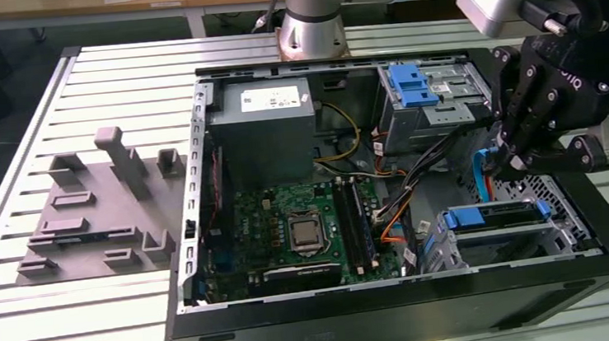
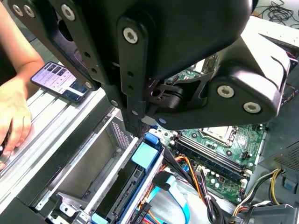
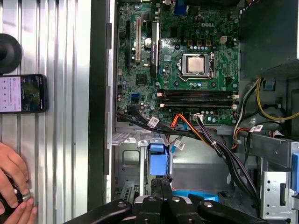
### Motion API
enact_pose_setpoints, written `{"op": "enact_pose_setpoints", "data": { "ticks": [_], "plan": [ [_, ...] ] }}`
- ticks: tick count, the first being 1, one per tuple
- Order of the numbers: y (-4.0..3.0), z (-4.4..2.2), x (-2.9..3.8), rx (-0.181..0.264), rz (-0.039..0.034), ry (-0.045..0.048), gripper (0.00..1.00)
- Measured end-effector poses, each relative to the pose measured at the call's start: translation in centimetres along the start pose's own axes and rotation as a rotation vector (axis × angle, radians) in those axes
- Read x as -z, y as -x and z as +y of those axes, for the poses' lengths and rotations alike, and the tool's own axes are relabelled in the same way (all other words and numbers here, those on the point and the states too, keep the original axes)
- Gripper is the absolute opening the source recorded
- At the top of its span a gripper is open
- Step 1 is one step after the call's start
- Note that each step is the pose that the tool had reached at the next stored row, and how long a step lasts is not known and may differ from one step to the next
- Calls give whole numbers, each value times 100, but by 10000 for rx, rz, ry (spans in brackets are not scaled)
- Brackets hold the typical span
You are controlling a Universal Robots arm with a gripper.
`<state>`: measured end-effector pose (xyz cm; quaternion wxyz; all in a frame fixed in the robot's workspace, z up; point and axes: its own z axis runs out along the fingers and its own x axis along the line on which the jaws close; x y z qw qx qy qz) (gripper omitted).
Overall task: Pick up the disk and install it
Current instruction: 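Insert the disk into the insertion slot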
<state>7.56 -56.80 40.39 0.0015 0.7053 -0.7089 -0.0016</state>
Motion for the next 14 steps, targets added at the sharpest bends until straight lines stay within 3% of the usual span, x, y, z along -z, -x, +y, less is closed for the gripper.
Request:
{"op": "enact_pose_setpoints", "data": {
  "ticks": [14],
  "plan": [
    [0, -1, -123, 0, 2, -1, 11]
  ]
}}
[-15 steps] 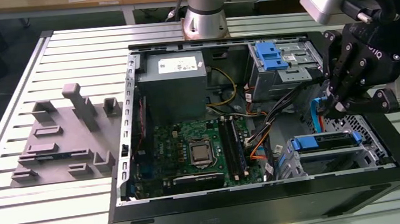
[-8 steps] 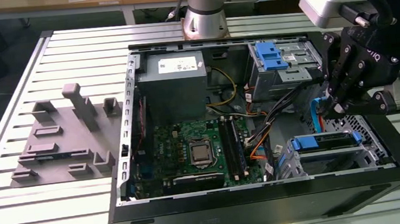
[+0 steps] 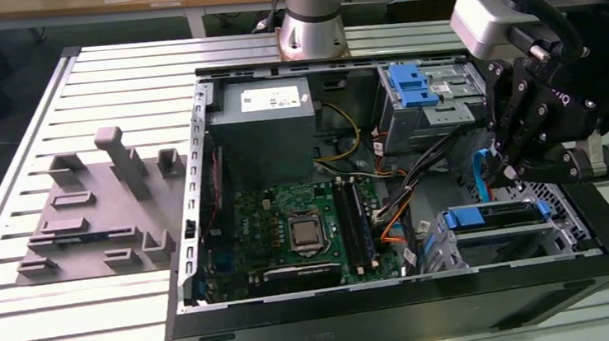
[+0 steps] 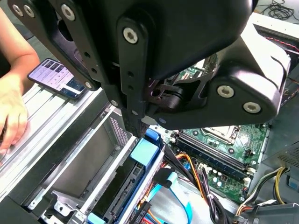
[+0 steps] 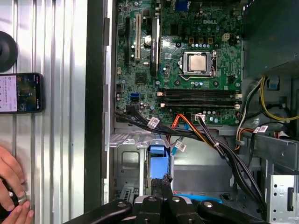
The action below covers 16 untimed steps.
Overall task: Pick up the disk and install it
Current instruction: 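Insert the disk into the insertion slot, then insert the first disk wire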
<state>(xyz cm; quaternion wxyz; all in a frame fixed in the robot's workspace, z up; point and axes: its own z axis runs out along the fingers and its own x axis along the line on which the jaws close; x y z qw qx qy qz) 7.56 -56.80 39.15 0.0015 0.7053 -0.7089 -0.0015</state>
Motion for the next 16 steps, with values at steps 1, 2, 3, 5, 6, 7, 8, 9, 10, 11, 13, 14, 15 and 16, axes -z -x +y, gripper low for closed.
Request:
{"op": "enact_pose_setpoints", "data": {
  "ticks": [1, 2, 3, 5, 6, 7, 8, 9, 10, 11, 13, 14, 15, 16],
  "plan": [
    [0, 0, 0, -1, 1, 0, 11],
    [0, 0, -1, -1, 0, 0, 11],
    [0, 0, -7, 0, -2, 0, 11],
    [0, 0, -12, 0, -2, 0, 11],
    [0, 0, -12, 0, -2, 0, 11],
    [0, 0, -12, 0, -2, 0, 11],
    [0, 0, -12, 0, -2, -1, 11],
    [0, 0, -12, 0, -2, 0, 11],
    [0, 0, -13, 0, -2, -1, 11],
    [3, 0, -14, -1, 1, 0, 11],
    [13, -1, -13, 0, 9, -1, 11],
    [18, 0, -13, 0, 9, -1, 11],
    [23, -5, -13, 0, 9, 0, 11],
    [31, -17, -13, -2, 10, 0, 11]
  ]
}}
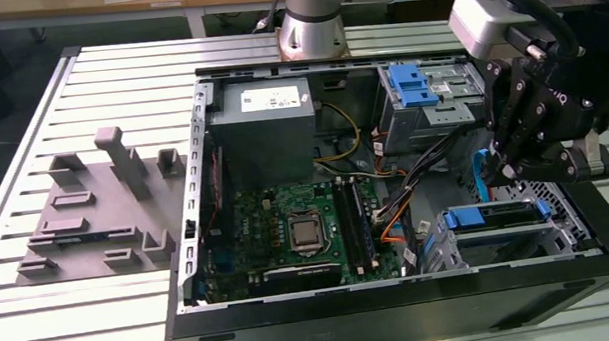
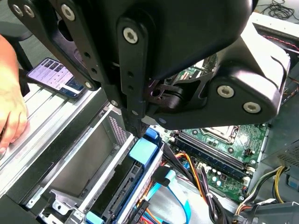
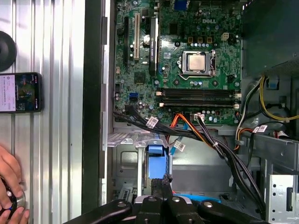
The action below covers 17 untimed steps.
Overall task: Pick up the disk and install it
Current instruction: 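Insert the first disk wire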
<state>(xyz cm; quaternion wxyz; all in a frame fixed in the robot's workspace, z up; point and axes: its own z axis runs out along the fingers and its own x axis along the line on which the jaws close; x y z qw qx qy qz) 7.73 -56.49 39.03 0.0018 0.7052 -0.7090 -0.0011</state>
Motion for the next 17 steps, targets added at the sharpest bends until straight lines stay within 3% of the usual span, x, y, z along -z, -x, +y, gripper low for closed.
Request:
{"op": "enact_pose_setpoints", "data": {
  "ticks": [5, 14, 17],
  "plan": [
    [22, -129, -12, 2, 1, 0, 11],
    [32, -276, -51, 2, -16, 0, 11],
    [35, -292, -66, 1, -15, 1, 11]
  ]
}}
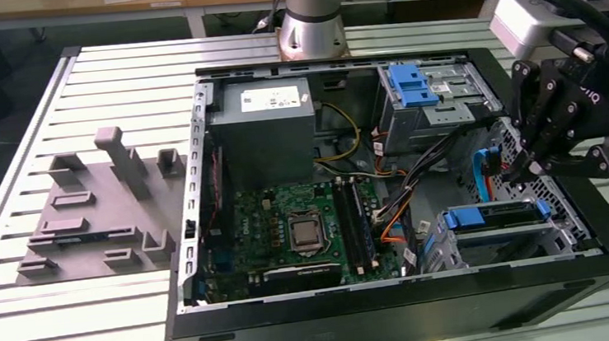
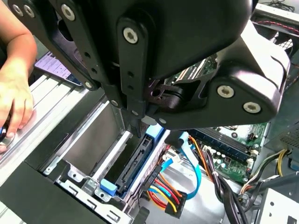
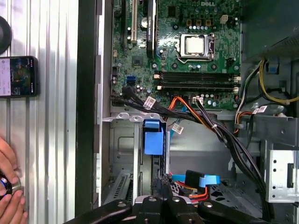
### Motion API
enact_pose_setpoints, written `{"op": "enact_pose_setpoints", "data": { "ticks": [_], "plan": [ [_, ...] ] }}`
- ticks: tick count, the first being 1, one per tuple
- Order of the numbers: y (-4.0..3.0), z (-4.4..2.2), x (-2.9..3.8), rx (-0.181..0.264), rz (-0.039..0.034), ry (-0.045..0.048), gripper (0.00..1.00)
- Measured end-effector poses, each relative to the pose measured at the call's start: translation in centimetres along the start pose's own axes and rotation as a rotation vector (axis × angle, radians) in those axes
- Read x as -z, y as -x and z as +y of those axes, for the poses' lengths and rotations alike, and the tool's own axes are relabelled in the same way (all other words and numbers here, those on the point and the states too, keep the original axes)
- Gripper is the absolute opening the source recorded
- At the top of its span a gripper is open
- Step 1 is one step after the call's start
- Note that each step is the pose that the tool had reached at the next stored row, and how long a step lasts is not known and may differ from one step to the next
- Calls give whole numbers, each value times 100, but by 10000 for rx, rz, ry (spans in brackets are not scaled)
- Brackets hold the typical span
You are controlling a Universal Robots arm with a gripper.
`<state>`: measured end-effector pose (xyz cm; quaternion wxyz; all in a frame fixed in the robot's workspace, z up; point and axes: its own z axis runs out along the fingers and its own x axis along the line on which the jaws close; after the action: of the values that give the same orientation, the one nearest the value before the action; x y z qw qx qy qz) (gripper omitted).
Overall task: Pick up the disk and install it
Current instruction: 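Insert the first disk wire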
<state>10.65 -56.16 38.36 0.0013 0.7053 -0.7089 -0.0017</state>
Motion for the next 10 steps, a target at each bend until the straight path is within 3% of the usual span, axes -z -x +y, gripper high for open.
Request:
{"op": "enact_pose_setpoints", "data": {
  "ticks": [5, 10],
  "plan": [
    [11, -24, -15, 2, -3, -1, 11],
    [122, -100, -49, 1, -1, -1, 11]
  ]
}}
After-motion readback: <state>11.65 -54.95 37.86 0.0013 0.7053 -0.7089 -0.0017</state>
